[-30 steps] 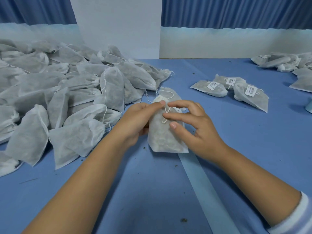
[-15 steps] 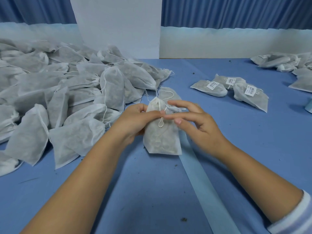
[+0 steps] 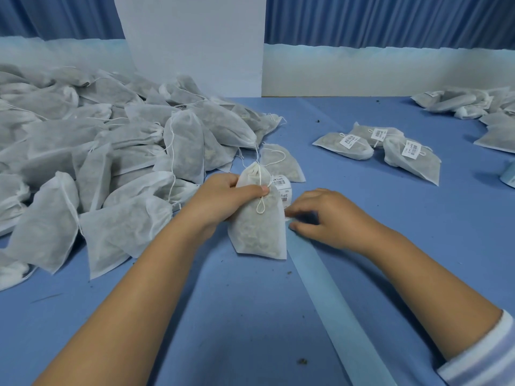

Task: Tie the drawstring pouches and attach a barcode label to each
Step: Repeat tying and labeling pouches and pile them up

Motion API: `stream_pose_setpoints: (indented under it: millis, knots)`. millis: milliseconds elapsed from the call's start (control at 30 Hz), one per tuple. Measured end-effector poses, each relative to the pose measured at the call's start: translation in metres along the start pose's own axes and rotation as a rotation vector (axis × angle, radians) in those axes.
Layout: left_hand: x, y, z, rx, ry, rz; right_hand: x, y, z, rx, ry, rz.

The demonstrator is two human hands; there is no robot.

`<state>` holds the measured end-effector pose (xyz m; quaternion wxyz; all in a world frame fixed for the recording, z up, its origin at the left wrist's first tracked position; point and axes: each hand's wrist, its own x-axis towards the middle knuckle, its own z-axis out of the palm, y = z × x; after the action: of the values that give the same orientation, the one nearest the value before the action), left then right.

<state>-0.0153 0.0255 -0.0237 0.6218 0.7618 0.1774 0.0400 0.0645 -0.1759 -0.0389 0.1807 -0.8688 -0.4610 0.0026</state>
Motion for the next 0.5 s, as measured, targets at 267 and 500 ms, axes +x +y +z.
stream_pose_setpoints:
  millis: [267,500]
  knots:
    - [0.000,-0.003,0.006,-0.108,-0.135,-0.057,-0.003,-0.004,0.001,0.055,-0.017,-0.024]
    - [0.009,-0.011,0.002,-0.157,-0.181,-0.128,0.000,-0.005,0.001,0.094,-0.038,0.006]
